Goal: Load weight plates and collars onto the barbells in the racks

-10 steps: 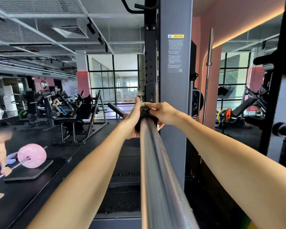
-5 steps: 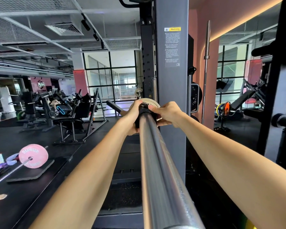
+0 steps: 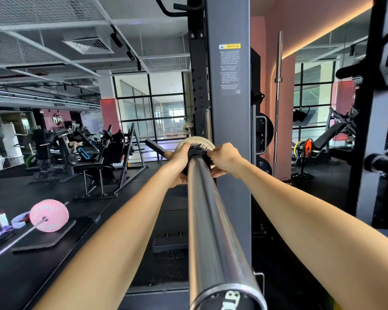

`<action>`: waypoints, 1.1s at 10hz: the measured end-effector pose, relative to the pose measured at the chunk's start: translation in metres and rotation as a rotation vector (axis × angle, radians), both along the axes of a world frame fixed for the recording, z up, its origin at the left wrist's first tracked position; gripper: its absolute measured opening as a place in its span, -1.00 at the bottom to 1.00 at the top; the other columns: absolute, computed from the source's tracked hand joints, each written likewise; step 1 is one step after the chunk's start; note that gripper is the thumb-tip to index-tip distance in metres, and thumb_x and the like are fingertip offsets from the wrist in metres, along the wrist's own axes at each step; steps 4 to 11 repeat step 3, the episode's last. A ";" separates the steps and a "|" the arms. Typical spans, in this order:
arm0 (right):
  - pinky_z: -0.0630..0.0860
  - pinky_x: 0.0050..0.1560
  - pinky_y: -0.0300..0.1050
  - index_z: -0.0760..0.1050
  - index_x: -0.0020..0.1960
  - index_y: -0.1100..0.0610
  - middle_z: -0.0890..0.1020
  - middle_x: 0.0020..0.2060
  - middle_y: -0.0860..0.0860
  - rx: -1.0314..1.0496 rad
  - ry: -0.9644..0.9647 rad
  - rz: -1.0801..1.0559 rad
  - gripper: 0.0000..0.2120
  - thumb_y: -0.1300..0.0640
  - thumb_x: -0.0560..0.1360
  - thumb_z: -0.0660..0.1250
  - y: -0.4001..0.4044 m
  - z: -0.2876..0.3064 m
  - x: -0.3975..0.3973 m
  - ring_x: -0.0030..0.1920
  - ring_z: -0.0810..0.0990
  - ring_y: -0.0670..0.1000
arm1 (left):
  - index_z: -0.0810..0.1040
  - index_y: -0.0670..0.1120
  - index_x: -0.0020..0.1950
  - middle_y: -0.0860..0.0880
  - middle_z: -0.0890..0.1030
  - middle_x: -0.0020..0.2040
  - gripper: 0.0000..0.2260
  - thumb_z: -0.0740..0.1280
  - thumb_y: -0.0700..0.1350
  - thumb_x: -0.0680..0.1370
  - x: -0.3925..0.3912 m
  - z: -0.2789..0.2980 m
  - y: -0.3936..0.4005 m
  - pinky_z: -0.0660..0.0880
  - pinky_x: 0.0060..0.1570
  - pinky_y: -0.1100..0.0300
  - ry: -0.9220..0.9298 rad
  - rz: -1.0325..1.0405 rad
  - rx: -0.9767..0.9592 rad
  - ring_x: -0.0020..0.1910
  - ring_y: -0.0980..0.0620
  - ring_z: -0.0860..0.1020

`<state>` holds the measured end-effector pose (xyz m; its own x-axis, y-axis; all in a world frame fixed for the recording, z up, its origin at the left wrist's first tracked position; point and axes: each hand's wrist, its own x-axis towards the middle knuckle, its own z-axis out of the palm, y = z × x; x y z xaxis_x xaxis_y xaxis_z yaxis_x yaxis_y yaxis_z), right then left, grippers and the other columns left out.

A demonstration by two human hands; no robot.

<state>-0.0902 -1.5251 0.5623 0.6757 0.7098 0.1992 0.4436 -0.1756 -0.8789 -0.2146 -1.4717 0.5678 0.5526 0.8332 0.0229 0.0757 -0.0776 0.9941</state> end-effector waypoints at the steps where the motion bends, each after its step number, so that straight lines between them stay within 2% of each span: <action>1: 0.67 -0.17 0.09 0.57 0.04 0.34 0.68 -0.09 0.24 -0.012 -0.049 0.021 -0.70 0.12 0.54 0.21 -0.009 0.002 -0.009 -0.23 0.71 0.22 | 0.26 -0.04 0.14 -0.09 0.51 -0.19 -0.68 0.10 0.20 0.64 -0.020 -0.001 0.004 0.50 -0.50 0.22 0.175 -0.049 0.160 -0.36 0.00 0.52; 2: 0.67 -0.15 0.08 0.59 0.05 0.30 0.68 -0.10 0.19 -0.024 -0.086 0.036 -0.73 0.12 0.54 0.23 -0.021 0.005 -0.019 -0.18 0.71 0.20 | 0.27 -0.03 0.22 -0.13 0.56 -0.12 -0.67 0.12 0.19 0.64 -0.038 -0.001 0.005 0.60 -0.39 0.16 0.238 -0.080 0.247 -0.32 -0.06 0.57; 3: 0.67 -0.12 0.07 0.58 0.09 0.24 0.60 -0.17 0.14 -0.054 -0.133 0.044 -0.73 0.10 0.55 0.23 -0.039 0.000 -0.033 -0.14 0.67 0.15 | 0.31 -0.01 0.22 -0.14 0.54 0.06 -0.68 0.15 0.19 0.62 -0.060 -0.004 0.005 0.62 -0.19 0.06 0.286 -0.043 0.326 -0.20 -0.10 0.59; 11: 0.67 -0.12 0.07 0.58 0.09 0.24 0.60 -0.17 0.14 -0.054 -0.133 0.044 -0.73 0.10 0.55 0.23 -0.039 0.000 -0.033 -0.14 0.67 0.15 | 0.31 -0.01 0.22 -0.14 0.54 0.06 -0.68 0.15 0.19 0.62 -0.060 -0.004 0.005 0.62 -0.19 0.06 0.286 -0.043 0.326 -0.20 -0.10 0.59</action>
